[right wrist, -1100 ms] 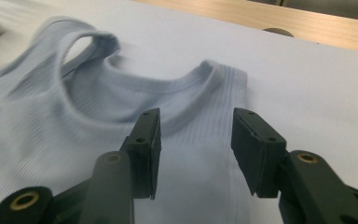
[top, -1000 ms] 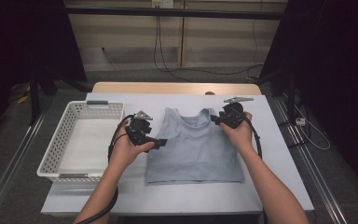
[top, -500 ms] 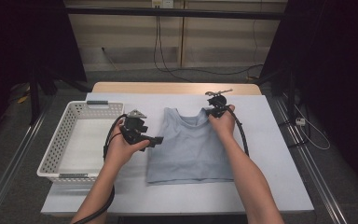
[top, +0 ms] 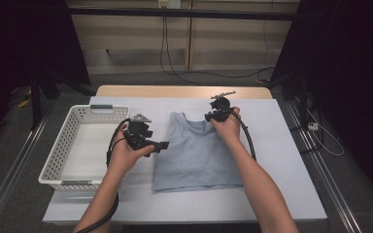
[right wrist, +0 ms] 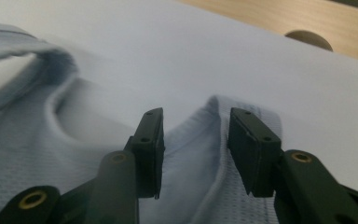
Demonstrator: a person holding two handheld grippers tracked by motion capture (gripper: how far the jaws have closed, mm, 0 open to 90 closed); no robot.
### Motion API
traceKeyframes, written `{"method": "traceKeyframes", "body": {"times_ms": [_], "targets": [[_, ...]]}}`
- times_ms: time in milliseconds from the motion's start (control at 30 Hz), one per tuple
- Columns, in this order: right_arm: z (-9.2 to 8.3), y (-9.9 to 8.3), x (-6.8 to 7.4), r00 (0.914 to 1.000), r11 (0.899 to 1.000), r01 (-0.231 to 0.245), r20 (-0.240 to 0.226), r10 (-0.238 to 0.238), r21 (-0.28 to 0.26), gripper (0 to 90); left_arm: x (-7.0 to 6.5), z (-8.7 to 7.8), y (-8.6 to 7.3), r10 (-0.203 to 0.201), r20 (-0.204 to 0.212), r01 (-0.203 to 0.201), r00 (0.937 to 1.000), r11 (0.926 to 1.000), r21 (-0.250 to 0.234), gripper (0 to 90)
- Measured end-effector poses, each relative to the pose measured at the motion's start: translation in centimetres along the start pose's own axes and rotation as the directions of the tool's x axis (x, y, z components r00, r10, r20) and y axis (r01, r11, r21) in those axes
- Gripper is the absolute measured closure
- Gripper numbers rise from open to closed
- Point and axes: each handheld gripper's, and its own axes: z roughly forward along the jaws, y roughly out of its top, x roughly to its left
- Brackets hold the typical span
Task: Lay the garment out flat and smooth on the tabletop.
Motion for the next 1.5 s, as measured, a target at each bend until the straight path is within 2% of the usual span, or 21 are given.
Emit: {"method": "traceKeyframes", "body": {"times_ms": [100, 167, 200, 267, 400, 500, 533, 633, 667, 767, 900, 1000, 1033, 1067, 1133, 1267, 1500], "targets": [[-0.7, 0.4, 1.0, 0.9982, 0.998, -0.026, -0.056, 0.023, -0.051, 54.0, 0.0, -0.2, 0.0, -0.005, 0.004, 0.005, 1.0, 1.0, -0.005, 15.1], [-0.8, 0.7, 1.8, 0.997, 0.998, -0.024, -0.075, 0.019, -0.066, 53.5, 0.1, -0.2, 0.0, -0.005, 0.001, 0.005, 1.0, 1.0, -0.002, 15.1], [-0.6, 0.7, 2.1, 0.9948, 0.997, -0.024, -0.101, 0.017, -0.067, 52.8, 0.1, -0.2, -0.1, -0.006, 0.0, 0.006, 1.0, 0.9999, -0.009, 15.1], [-0.1, 0.8, 2.9, 0.9833, 0.996, -0.053, -0.178, 0.04, -0.067, 52.5, 0.1, -0.2, -0.1, -0.008, 0.001, 0.008, 1.0, 0.9999, -0.009, 15.1], [1.4, 0.7, 4.7, 0.9637, 0.997, -0.056, -0.264, 0.04, -0.054, 55.1, 0.2, -0.2, -0.2, -0.009, -0.003, 0.009, 1.0, 0.9999, -0.014, 15.1], [2.6, 0.4, 5.8, 0.9718, 1.0, 0.015, -0.235, -0.02, -0.021, 57.9, 0.3, -0.3, -0.2, -0.011, -0.002, 0.011, 0.9999, 0.9999, -0.006, 15.1], [3.0, 0.3, 6.1, 0.9712, 0.999, 0.027, -0.236, -0.031, -0.018, 61.4, 0.3, -0.3, -0.3, -0.013, -0.003, 0.013, 0.9999, 0.9999, -0.009, 15.1], [3.5, 0.3, 6.1, 0.9745, 0.998, 0.053, -0.217, -0.055, -0.014, 80.2, 0.3, -0.2, -0.3, -0.012, -0.006, 0.012, 0.9999, 0.9999, -0.007, 15.1], [3.6, 0.3, 6.1, 0.9787, 0.998, 0.056, -0.197, -0.057, -0.01, 87.1, 0.3, -0.2, -0.3, -0.013, -0.006, 0.013, 0.9999, 0.9999, -0.007, 15.1], [4.0, 0.3, 5.8, 0.981, 0.999, 0.05, -0.187, -0.051, -0.008, 88.4, 0.3, -0.2, -0.3, -0.012, -0.008, 0.012, 0.9999, 0.9999, -0.01, 15.1], [3.9, 0.8, 5.6, 0.9877, 0.996, 0.07, -0.136, -0.077, -0.052, 88.6, 0.4, -0.3, -0.3, -0.009, -0.007, 0.009, 0.9999, 0.9999, -0.014, 15.1], [4.1, 1.0, 5.5, 0.9867, 0.995, 0.089, -0.133, -0.093, -0.032, 88.2, 0.3, -0.3, -0.3, -0.009, -0.004, 0.009, 0.9999, 0.9998, -0.015, 15.1], [4.2, 1.0, 5.6, 0.9852, 0.995, 0.098, -0.138, -0.101, -0.031, 86.3, 0.3, -0.4, -0.3, -0.01, -0.006, 0.009, 0.9999, 0.9999, -0.014, 15.1], [4.2, 0.9, 5.6, 0.9857, 0.995, 0.099, -0.135, -0.101, -0.026, 79.7, 0.3, -0.4, -0.3, -0.01, -0.008, 0.01, 0.9999, 0.9998, -0.017, 15.1], [4.0, 0.9, 5.7, 0.9863, 0.992, 0.123, -0.109, -0.123, -0.01, 72.3, 0.3, -0.4, -0.3, -0.01, -0.008, 0.01, 0.9999, 0.9998, -0.017, 15.1], [3.0, 1.1, 5.5, 0.9877, 0.992, 0.125, -0.093, -0.126, -0.016, 56.7, 0.3, -0.4, -0.3, -0.01, -0.008, 0.01, 0.9999, 0.9999, -0.014, 15.1], [0.7, 0.9, 4.7, 0.9835, 0.995, 0.088, -0.156, -0.093, -0.039, 36.6, 0.4, -0.2, -0.4, -0.004, -0.008, 0.004, 1.0, 0.9999, -0.01, 15.1]]}}
